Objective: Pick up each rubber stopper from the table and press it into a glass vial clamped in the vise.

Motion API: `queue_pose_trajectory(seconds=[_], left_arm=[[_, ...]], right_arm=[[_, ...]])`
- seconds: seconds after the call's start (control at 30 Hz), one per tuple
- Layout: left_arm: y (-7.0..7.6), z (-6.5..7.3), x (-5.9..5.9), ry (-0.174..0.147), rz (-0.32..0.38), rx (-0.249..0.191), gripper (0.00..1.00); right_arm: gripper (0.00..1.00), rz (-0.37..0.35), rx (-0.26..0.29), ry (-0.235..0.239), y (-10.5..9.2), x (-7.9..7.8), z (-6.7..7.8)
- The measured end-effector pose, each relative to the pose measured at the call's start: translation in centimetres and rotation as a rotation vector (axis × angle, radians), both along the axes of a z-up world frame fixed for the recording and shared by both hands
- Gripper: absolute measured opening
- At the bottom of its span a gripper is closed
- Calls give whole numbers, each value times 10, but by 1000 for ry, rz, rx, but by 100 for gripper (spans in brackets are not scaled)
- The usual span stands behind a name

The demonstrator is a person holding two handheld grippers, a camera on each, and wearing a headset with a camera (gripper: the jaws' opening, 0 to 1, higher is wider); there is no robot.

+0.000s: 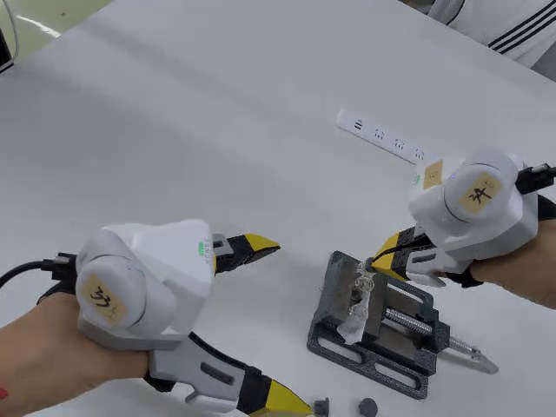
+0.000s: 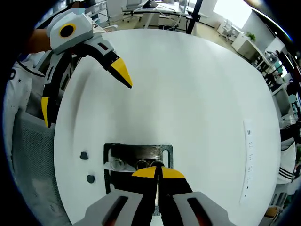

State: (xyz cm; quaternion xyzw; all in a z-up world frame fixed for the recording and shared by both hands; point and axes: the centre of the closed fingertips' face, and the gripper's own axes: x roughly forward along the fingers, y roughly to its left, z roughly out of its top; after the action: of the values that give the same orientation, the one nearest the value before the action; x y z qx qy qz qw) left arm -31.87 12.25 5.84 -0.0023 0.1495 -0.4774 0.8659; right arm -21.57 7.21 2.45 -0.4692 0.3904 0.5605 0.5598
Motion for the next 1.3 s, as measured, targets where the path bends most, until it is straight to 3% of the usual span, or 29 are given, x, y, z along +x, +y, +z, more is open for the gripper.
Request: queue_pose_trajectory(seconds=[0.5,0.77,1.3], left_arm=[[-2,2,-1,-2,-1,-2,96],[0,1,-1,-3,-1,-3,96],[2,1,1,-4,9,-8,96]], right_arm=[[0,-11,0,-4,1,-3,-1],[0,22,-14,-35,2,-4,-1],[0,39,-26,-19,3,-1,-1]])
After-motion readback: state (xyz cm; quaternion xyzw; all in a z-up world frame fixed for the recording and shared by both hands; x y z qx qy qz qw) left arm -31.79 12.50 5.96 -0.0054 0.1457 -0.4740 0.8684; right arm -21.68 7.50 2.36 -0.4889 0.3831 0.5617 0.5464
